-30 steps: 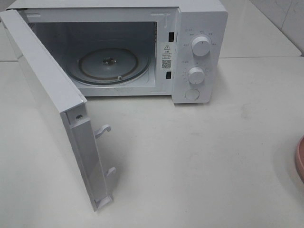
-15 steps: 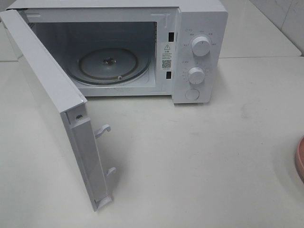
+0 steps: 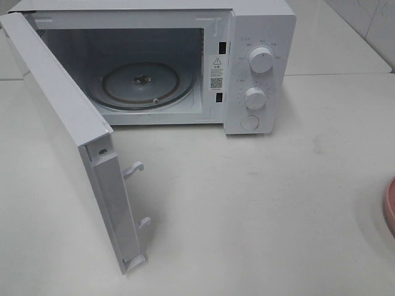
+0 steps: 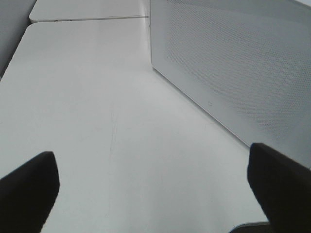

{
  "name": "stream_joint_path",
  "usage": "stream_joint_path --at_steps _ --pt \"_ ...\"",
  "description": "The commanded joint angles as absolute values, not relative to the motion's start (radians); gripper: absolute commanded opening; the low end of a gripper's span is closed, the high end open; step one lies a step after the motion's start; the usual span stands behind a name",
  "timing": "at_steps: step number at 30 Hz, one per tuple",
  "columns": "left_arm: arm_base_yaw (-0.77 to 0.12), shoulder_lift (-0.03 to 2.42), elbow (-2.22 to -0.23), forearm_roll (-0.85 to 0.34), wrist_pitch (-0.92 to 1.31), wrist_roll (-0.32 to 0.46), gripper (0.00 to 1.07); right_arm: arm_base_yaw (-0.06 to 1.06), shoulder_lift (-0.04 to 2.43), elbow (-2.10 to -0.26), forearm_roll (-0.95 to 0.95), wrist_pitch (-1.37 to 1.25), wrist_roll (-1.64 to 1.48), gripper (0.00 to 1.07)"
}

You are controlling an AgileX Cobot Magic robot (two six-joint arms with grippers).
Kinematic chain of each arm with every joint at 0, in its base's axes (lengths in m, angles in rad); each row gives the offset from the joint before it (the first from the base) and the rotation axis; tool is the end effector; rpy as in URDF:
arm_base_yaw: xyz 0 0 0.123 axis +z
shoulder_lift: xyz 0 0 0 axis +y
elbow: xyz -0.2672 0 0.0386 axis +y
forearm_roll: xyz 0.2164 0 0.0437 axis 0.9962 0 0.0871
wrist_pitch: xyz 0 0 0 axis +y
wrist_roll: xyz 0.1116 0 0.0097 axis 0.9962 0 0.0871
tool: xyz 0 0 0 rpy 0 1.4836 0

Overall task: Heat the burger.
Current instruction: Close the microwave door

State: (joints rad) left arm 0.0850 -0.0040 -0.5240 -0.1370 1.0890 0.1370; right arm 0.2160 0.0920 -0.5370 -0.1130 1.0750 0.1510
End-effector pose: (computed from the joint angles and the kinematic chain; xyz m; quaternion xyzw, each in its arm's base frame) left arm -0.0022 -0.0138 0.2569 0.0267 0.8509 -0.0103 0.5245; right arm 0.0117 -0.0088 0.2612 -0.0272 0.8690 0.0341 0.4929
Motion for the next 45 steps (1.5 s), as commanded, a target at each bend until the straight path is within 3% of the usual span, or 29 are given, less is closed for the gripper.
stream_joint_path --at_steps 1,12,45 --pt "0.081 -0.009 -0.521 -0.143 1.076 0.131 0.98 0.186 0.051 -0.525 -0.114 1.034 0.139 0.76" --pt "0.081 -0.009 -0.521 -0.143 1.076 0.131 0.98 0.118 -0.036 -0.504 -0.085 0.996 0.117 0.76" --pt "0.081 -0.009 -0.521 -0.143 1.076 0.131 0.98 0.118 -0.035 -0.505 -0.085 0.996 0.120 0.75"
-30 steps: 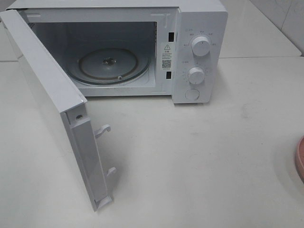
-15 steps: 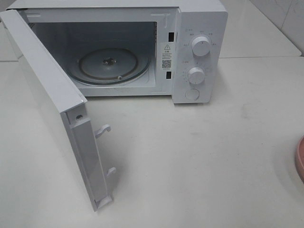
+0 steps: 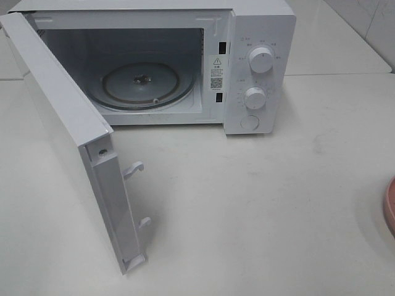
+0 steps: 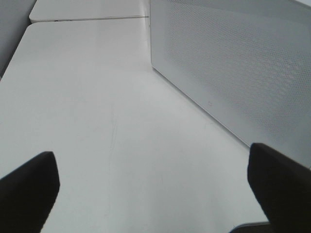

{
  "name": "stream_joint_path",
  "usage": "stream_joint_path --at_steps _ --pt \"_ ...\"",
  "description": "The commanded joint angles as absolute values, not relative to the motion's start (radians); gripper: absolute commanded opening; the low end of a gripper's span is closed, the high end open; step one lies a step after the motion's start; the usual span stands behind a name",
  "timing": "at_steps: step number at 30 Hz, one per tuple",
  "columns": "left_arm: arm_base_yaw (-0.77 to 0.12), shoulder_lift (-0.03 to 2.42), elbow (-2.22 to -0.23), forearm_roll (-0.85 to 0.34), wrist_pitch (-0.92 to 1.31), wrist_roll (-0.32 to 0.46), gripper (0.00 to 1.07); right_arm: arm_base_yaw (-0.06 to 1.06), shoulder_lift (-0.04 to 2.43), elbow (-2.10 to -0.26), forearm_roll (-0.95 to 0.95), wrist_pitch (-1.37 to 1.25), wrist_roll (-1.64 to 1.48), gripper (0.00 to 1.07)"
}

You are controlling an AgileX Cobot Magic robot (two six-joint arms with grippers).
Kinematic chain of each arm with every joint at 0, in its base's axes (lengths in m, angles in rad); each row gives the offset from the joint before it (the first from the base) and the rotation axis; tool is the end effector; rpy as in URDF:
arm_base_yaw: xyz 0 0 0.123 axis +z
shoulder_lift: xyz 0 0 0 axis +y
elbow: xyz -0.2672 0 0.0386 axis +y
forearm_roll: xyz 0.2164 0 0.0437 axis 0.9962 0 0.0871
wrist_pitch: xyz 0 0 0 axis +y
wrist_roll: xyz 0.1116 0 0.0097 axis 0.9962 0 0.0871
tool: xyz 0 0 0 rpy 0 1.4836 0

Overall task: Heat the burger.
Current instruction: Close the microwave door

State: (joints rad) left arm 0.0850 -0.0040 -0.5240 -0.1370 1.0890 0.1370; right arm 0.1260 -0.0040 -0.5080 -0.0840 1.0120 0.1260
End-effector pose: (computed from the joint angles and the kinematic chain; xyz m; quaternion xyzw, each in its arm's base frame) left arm -0.0022 -0.0138 0.2569 0.0267 0.8509 -0.0103 0.5245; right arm 0.0033 -0.0076 0.2599 0.0008 0.8363 0.0271 0.5476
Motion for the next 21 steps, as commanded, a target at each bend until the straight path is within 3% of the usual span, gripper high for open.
stream_joint_path --at_steps 1,21 --pt "0.081 -0.009 -0.521 -0.143 1.076 0.131 0.98 0.118 -0.035 -0.505 -0.085 0.996 0.120 0.75" --pt "0.081 -0.009 -0.521 -0.151 1.076 0.131 0.98 0.118 -0.035 -0.505 -0.085 0.996 0.120 0.75"
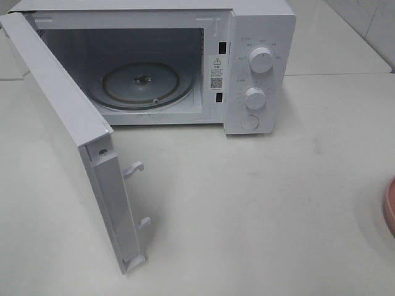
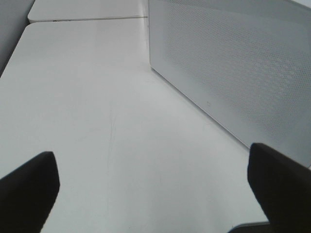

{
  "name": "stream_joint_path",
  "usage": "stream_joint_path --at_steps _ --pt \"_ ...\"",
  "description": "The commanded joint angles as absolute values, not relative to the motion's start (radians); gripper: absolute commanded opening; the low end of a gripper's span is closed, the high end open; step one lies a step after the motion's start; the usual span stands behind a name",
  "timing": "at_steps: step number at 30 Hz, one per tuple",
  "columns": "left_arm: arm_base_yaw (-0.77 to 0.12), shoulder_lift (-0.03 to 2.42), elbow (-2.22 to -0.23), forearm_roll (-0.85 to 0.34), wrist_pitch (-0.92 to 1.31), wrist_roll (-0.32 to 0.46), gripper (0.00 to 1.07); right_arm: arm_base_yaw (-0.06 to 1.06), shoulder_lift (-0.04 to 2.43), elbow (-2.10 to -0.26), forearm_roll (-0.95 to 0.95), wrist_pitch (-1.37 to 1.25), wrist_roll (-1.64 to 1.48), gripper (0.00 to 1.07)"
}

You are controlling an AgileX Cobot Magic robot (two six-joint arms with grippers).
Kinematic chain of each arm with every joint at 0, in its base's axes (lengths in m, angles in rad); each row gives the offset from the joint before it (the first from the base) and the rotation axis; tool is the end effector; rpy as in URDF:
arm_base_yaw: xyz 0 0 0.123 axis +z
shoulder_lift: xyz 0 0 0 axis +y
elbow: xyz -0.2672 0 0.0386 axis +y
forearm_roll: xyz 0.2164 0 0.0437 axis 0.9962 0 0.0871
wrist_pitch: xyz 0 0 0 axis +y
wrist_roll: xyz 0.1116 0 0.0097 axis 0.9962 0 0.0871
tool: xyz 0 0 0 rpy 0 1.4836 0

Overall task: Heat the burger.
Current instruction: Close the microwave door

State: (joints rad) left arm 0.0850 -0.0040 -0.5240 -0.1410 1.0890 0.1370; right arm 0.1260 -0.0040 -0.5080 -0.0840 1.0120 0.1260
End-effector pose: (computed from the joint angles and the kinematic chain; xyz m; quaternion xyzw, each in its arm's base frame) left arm -0.0022 -0.0142 0.2569 0.0268 0.8508 -0.0122 0.5247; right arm 0.0033 -0.0076 0.2599 0.0008 0.8363 0.0271 0.5476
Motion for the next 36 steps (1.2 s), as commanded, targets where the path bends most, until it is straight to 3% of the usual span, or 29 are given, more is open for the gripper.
stream_joint_path --at_steps 1,15,18,19,22,24,25,26,27,36 --pt "0.081 -0.009 -0.521 -0.151 1.076 0.131 0.98 0.118 -0.035 -0.505 -0.085 0.996 0.120 0.75" --pt "0.081 0.103 -0.566 -0.152 1.023 0.131 0.95 0.118 -0.035 -0.505 -0.085 0.996 0.120 0.75" --pt "0.081 0.161 -0.566 -0.152 0.994 0.131 0.83 0.118 -0.035 -0.505 -0.085 0.996 0.120 0.75" --pt "0.081 0.191 -0.566 -0.151 0.970 0.132 0.69 0.118 -0.035 -0.505 -0.085 0.996 0.120 0.75" --pt "0.081 0.203 -0.566 -0.151 0.961 0.133 0.63 0.118 -0.035 -0.505 -0.085 0.996 0.120 0.75" --pt "0.081 0.255 -0.563 -0.151 0.913 0.133 0.29 0.118 -0.035 -0.505 -0.085 0.996 0.120 0.75" --pt "0.081 0.255 -0.563 -0.151 0.913 0.133 0.29 0.118 -0.035 -0.505 -0.085 0.996 0.120 0.75" --pt "0.081 0.270 -0.563 -0.151 0.903 0.133 0.21 0.118 -0.035 -0.505 -0.085 0.996 0.120 0.75" --pt "0.081 0.301 -0.563 -0.151 0.876 0.132 0.04 0.118 -0.035 -0.505 -0.085 0.996 0.120 0.75" --pt "0.081 0.410 -0.562 -0.152 0.734 0.133 0.00 0.118 -0.035 -0.505 -0.085 0.996 0.120 0.75"
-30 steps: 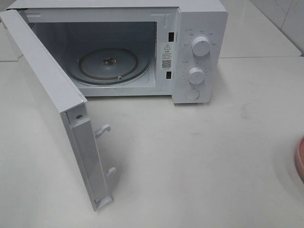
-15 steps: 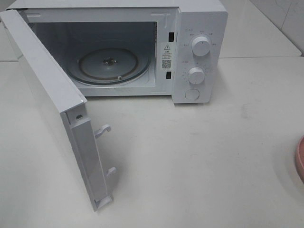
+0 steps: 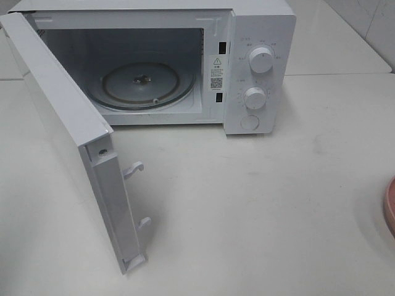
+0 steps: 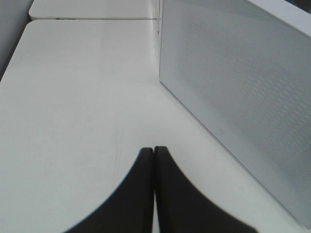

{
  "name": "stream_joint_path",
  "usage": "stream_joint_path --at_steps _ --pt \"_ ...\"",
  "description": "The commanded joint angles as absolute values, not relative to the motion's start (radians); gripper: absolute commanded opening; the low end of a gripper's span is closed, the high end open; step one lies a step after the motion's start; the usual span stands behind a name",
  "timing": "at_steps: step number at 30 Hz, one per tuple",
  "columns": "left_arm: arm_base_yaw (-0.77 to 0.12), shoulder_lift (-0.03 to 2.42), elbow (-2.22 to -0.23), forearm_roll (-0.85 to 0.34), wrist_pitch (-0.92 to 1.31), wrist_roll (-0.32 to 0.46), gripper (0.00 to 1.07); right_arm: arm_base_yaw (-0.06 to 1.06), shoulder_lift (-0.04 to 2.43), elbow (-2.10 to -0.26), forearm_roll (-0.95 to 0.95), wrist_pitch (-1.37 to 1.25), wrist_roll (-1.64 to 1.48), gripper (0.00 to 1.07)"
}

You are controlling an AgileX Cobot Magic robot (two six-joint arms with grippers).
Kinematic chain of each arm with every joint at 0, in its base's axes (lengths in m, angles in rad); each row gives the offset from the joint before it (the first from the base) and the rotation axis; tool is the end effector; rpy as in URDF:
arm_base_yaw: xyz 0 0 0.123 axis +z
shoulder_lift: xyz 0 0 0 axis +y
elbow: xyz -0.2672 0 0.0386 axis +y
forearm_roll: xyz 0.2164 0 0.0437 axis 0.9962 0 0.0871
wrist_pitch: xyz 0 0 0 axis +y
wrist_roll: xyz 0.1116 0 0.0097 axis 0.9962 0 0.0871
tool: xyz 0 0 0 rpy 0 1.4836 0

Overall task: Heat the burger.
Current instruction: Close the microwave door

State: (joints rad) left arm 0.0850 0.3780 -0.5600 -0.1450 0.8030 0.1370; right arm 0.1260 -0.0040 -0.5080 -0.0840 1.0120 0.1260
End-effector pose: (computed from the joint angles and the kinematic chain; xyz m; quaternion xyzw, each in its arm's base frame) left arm 0.0678 -0.0059 0.2834 0.0047 0.8665 -0.0150 0.4990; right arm 0.0033 -0.0076 0.2599 0.0008 0.8363 0.0271 0.5476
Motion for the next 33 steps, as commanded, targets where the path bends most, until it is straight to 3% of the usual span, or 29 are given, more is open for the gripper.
stream_joint_path --at_steps 1,6,7,9,10,16,29,31,33 --pt "0.081 0.425 -0.557 -0.152 0.708 0.136 0.00 0.118 -0.035 -0.505 -0.085 0.996 0.120 0.75" --pt "0.081 0.480 -0.490 -0.177 0.532 0.218 0.00 0.118 -0.035 -0.505 -0.085 0.996 0.120 0.75" --pt "0.081 0.492 -0.455 -0.216 0.440 0.273 0.00 0.118 -0.035 -0.505 -0.085 0.996 0.120 0.75" --pt "0.081 0.499 -0.435 -0.245 0.389 0.304 0.00 0.118 -0.035 -0.505 -0.085 0.996 0.120 0.75" --pt "0.081 0.511 -0.402 -0.305 0.313 0.364 0.00 0.118 -0.035 -0.505 -0.085 0.996 0.120 0.75" --pt "0.081 0.572 -0.321 -0.426 0.133 0.481 0.00 0.118 -0.035 -0.505 -0.085 0.996 0.120 0.75" --pt "0.081 0.735 -0.233 -0.432 -0.172 0.489 0.00 0.118 -0.035 -0.505 -0.085 0.996 0.120 0.75" --pt "0.081 0.764 -0.223 -0.429 -0.225 0.465 0.00 0.118 -0.035 -0.505 -0.085 0.996 0.120 0.75" --pt "0.081 0.811 -0.210 -0.384 -0.296 0.393 0.00 0.118 -0.035 -0.505 -0.085 0.996 0.120 0.75"
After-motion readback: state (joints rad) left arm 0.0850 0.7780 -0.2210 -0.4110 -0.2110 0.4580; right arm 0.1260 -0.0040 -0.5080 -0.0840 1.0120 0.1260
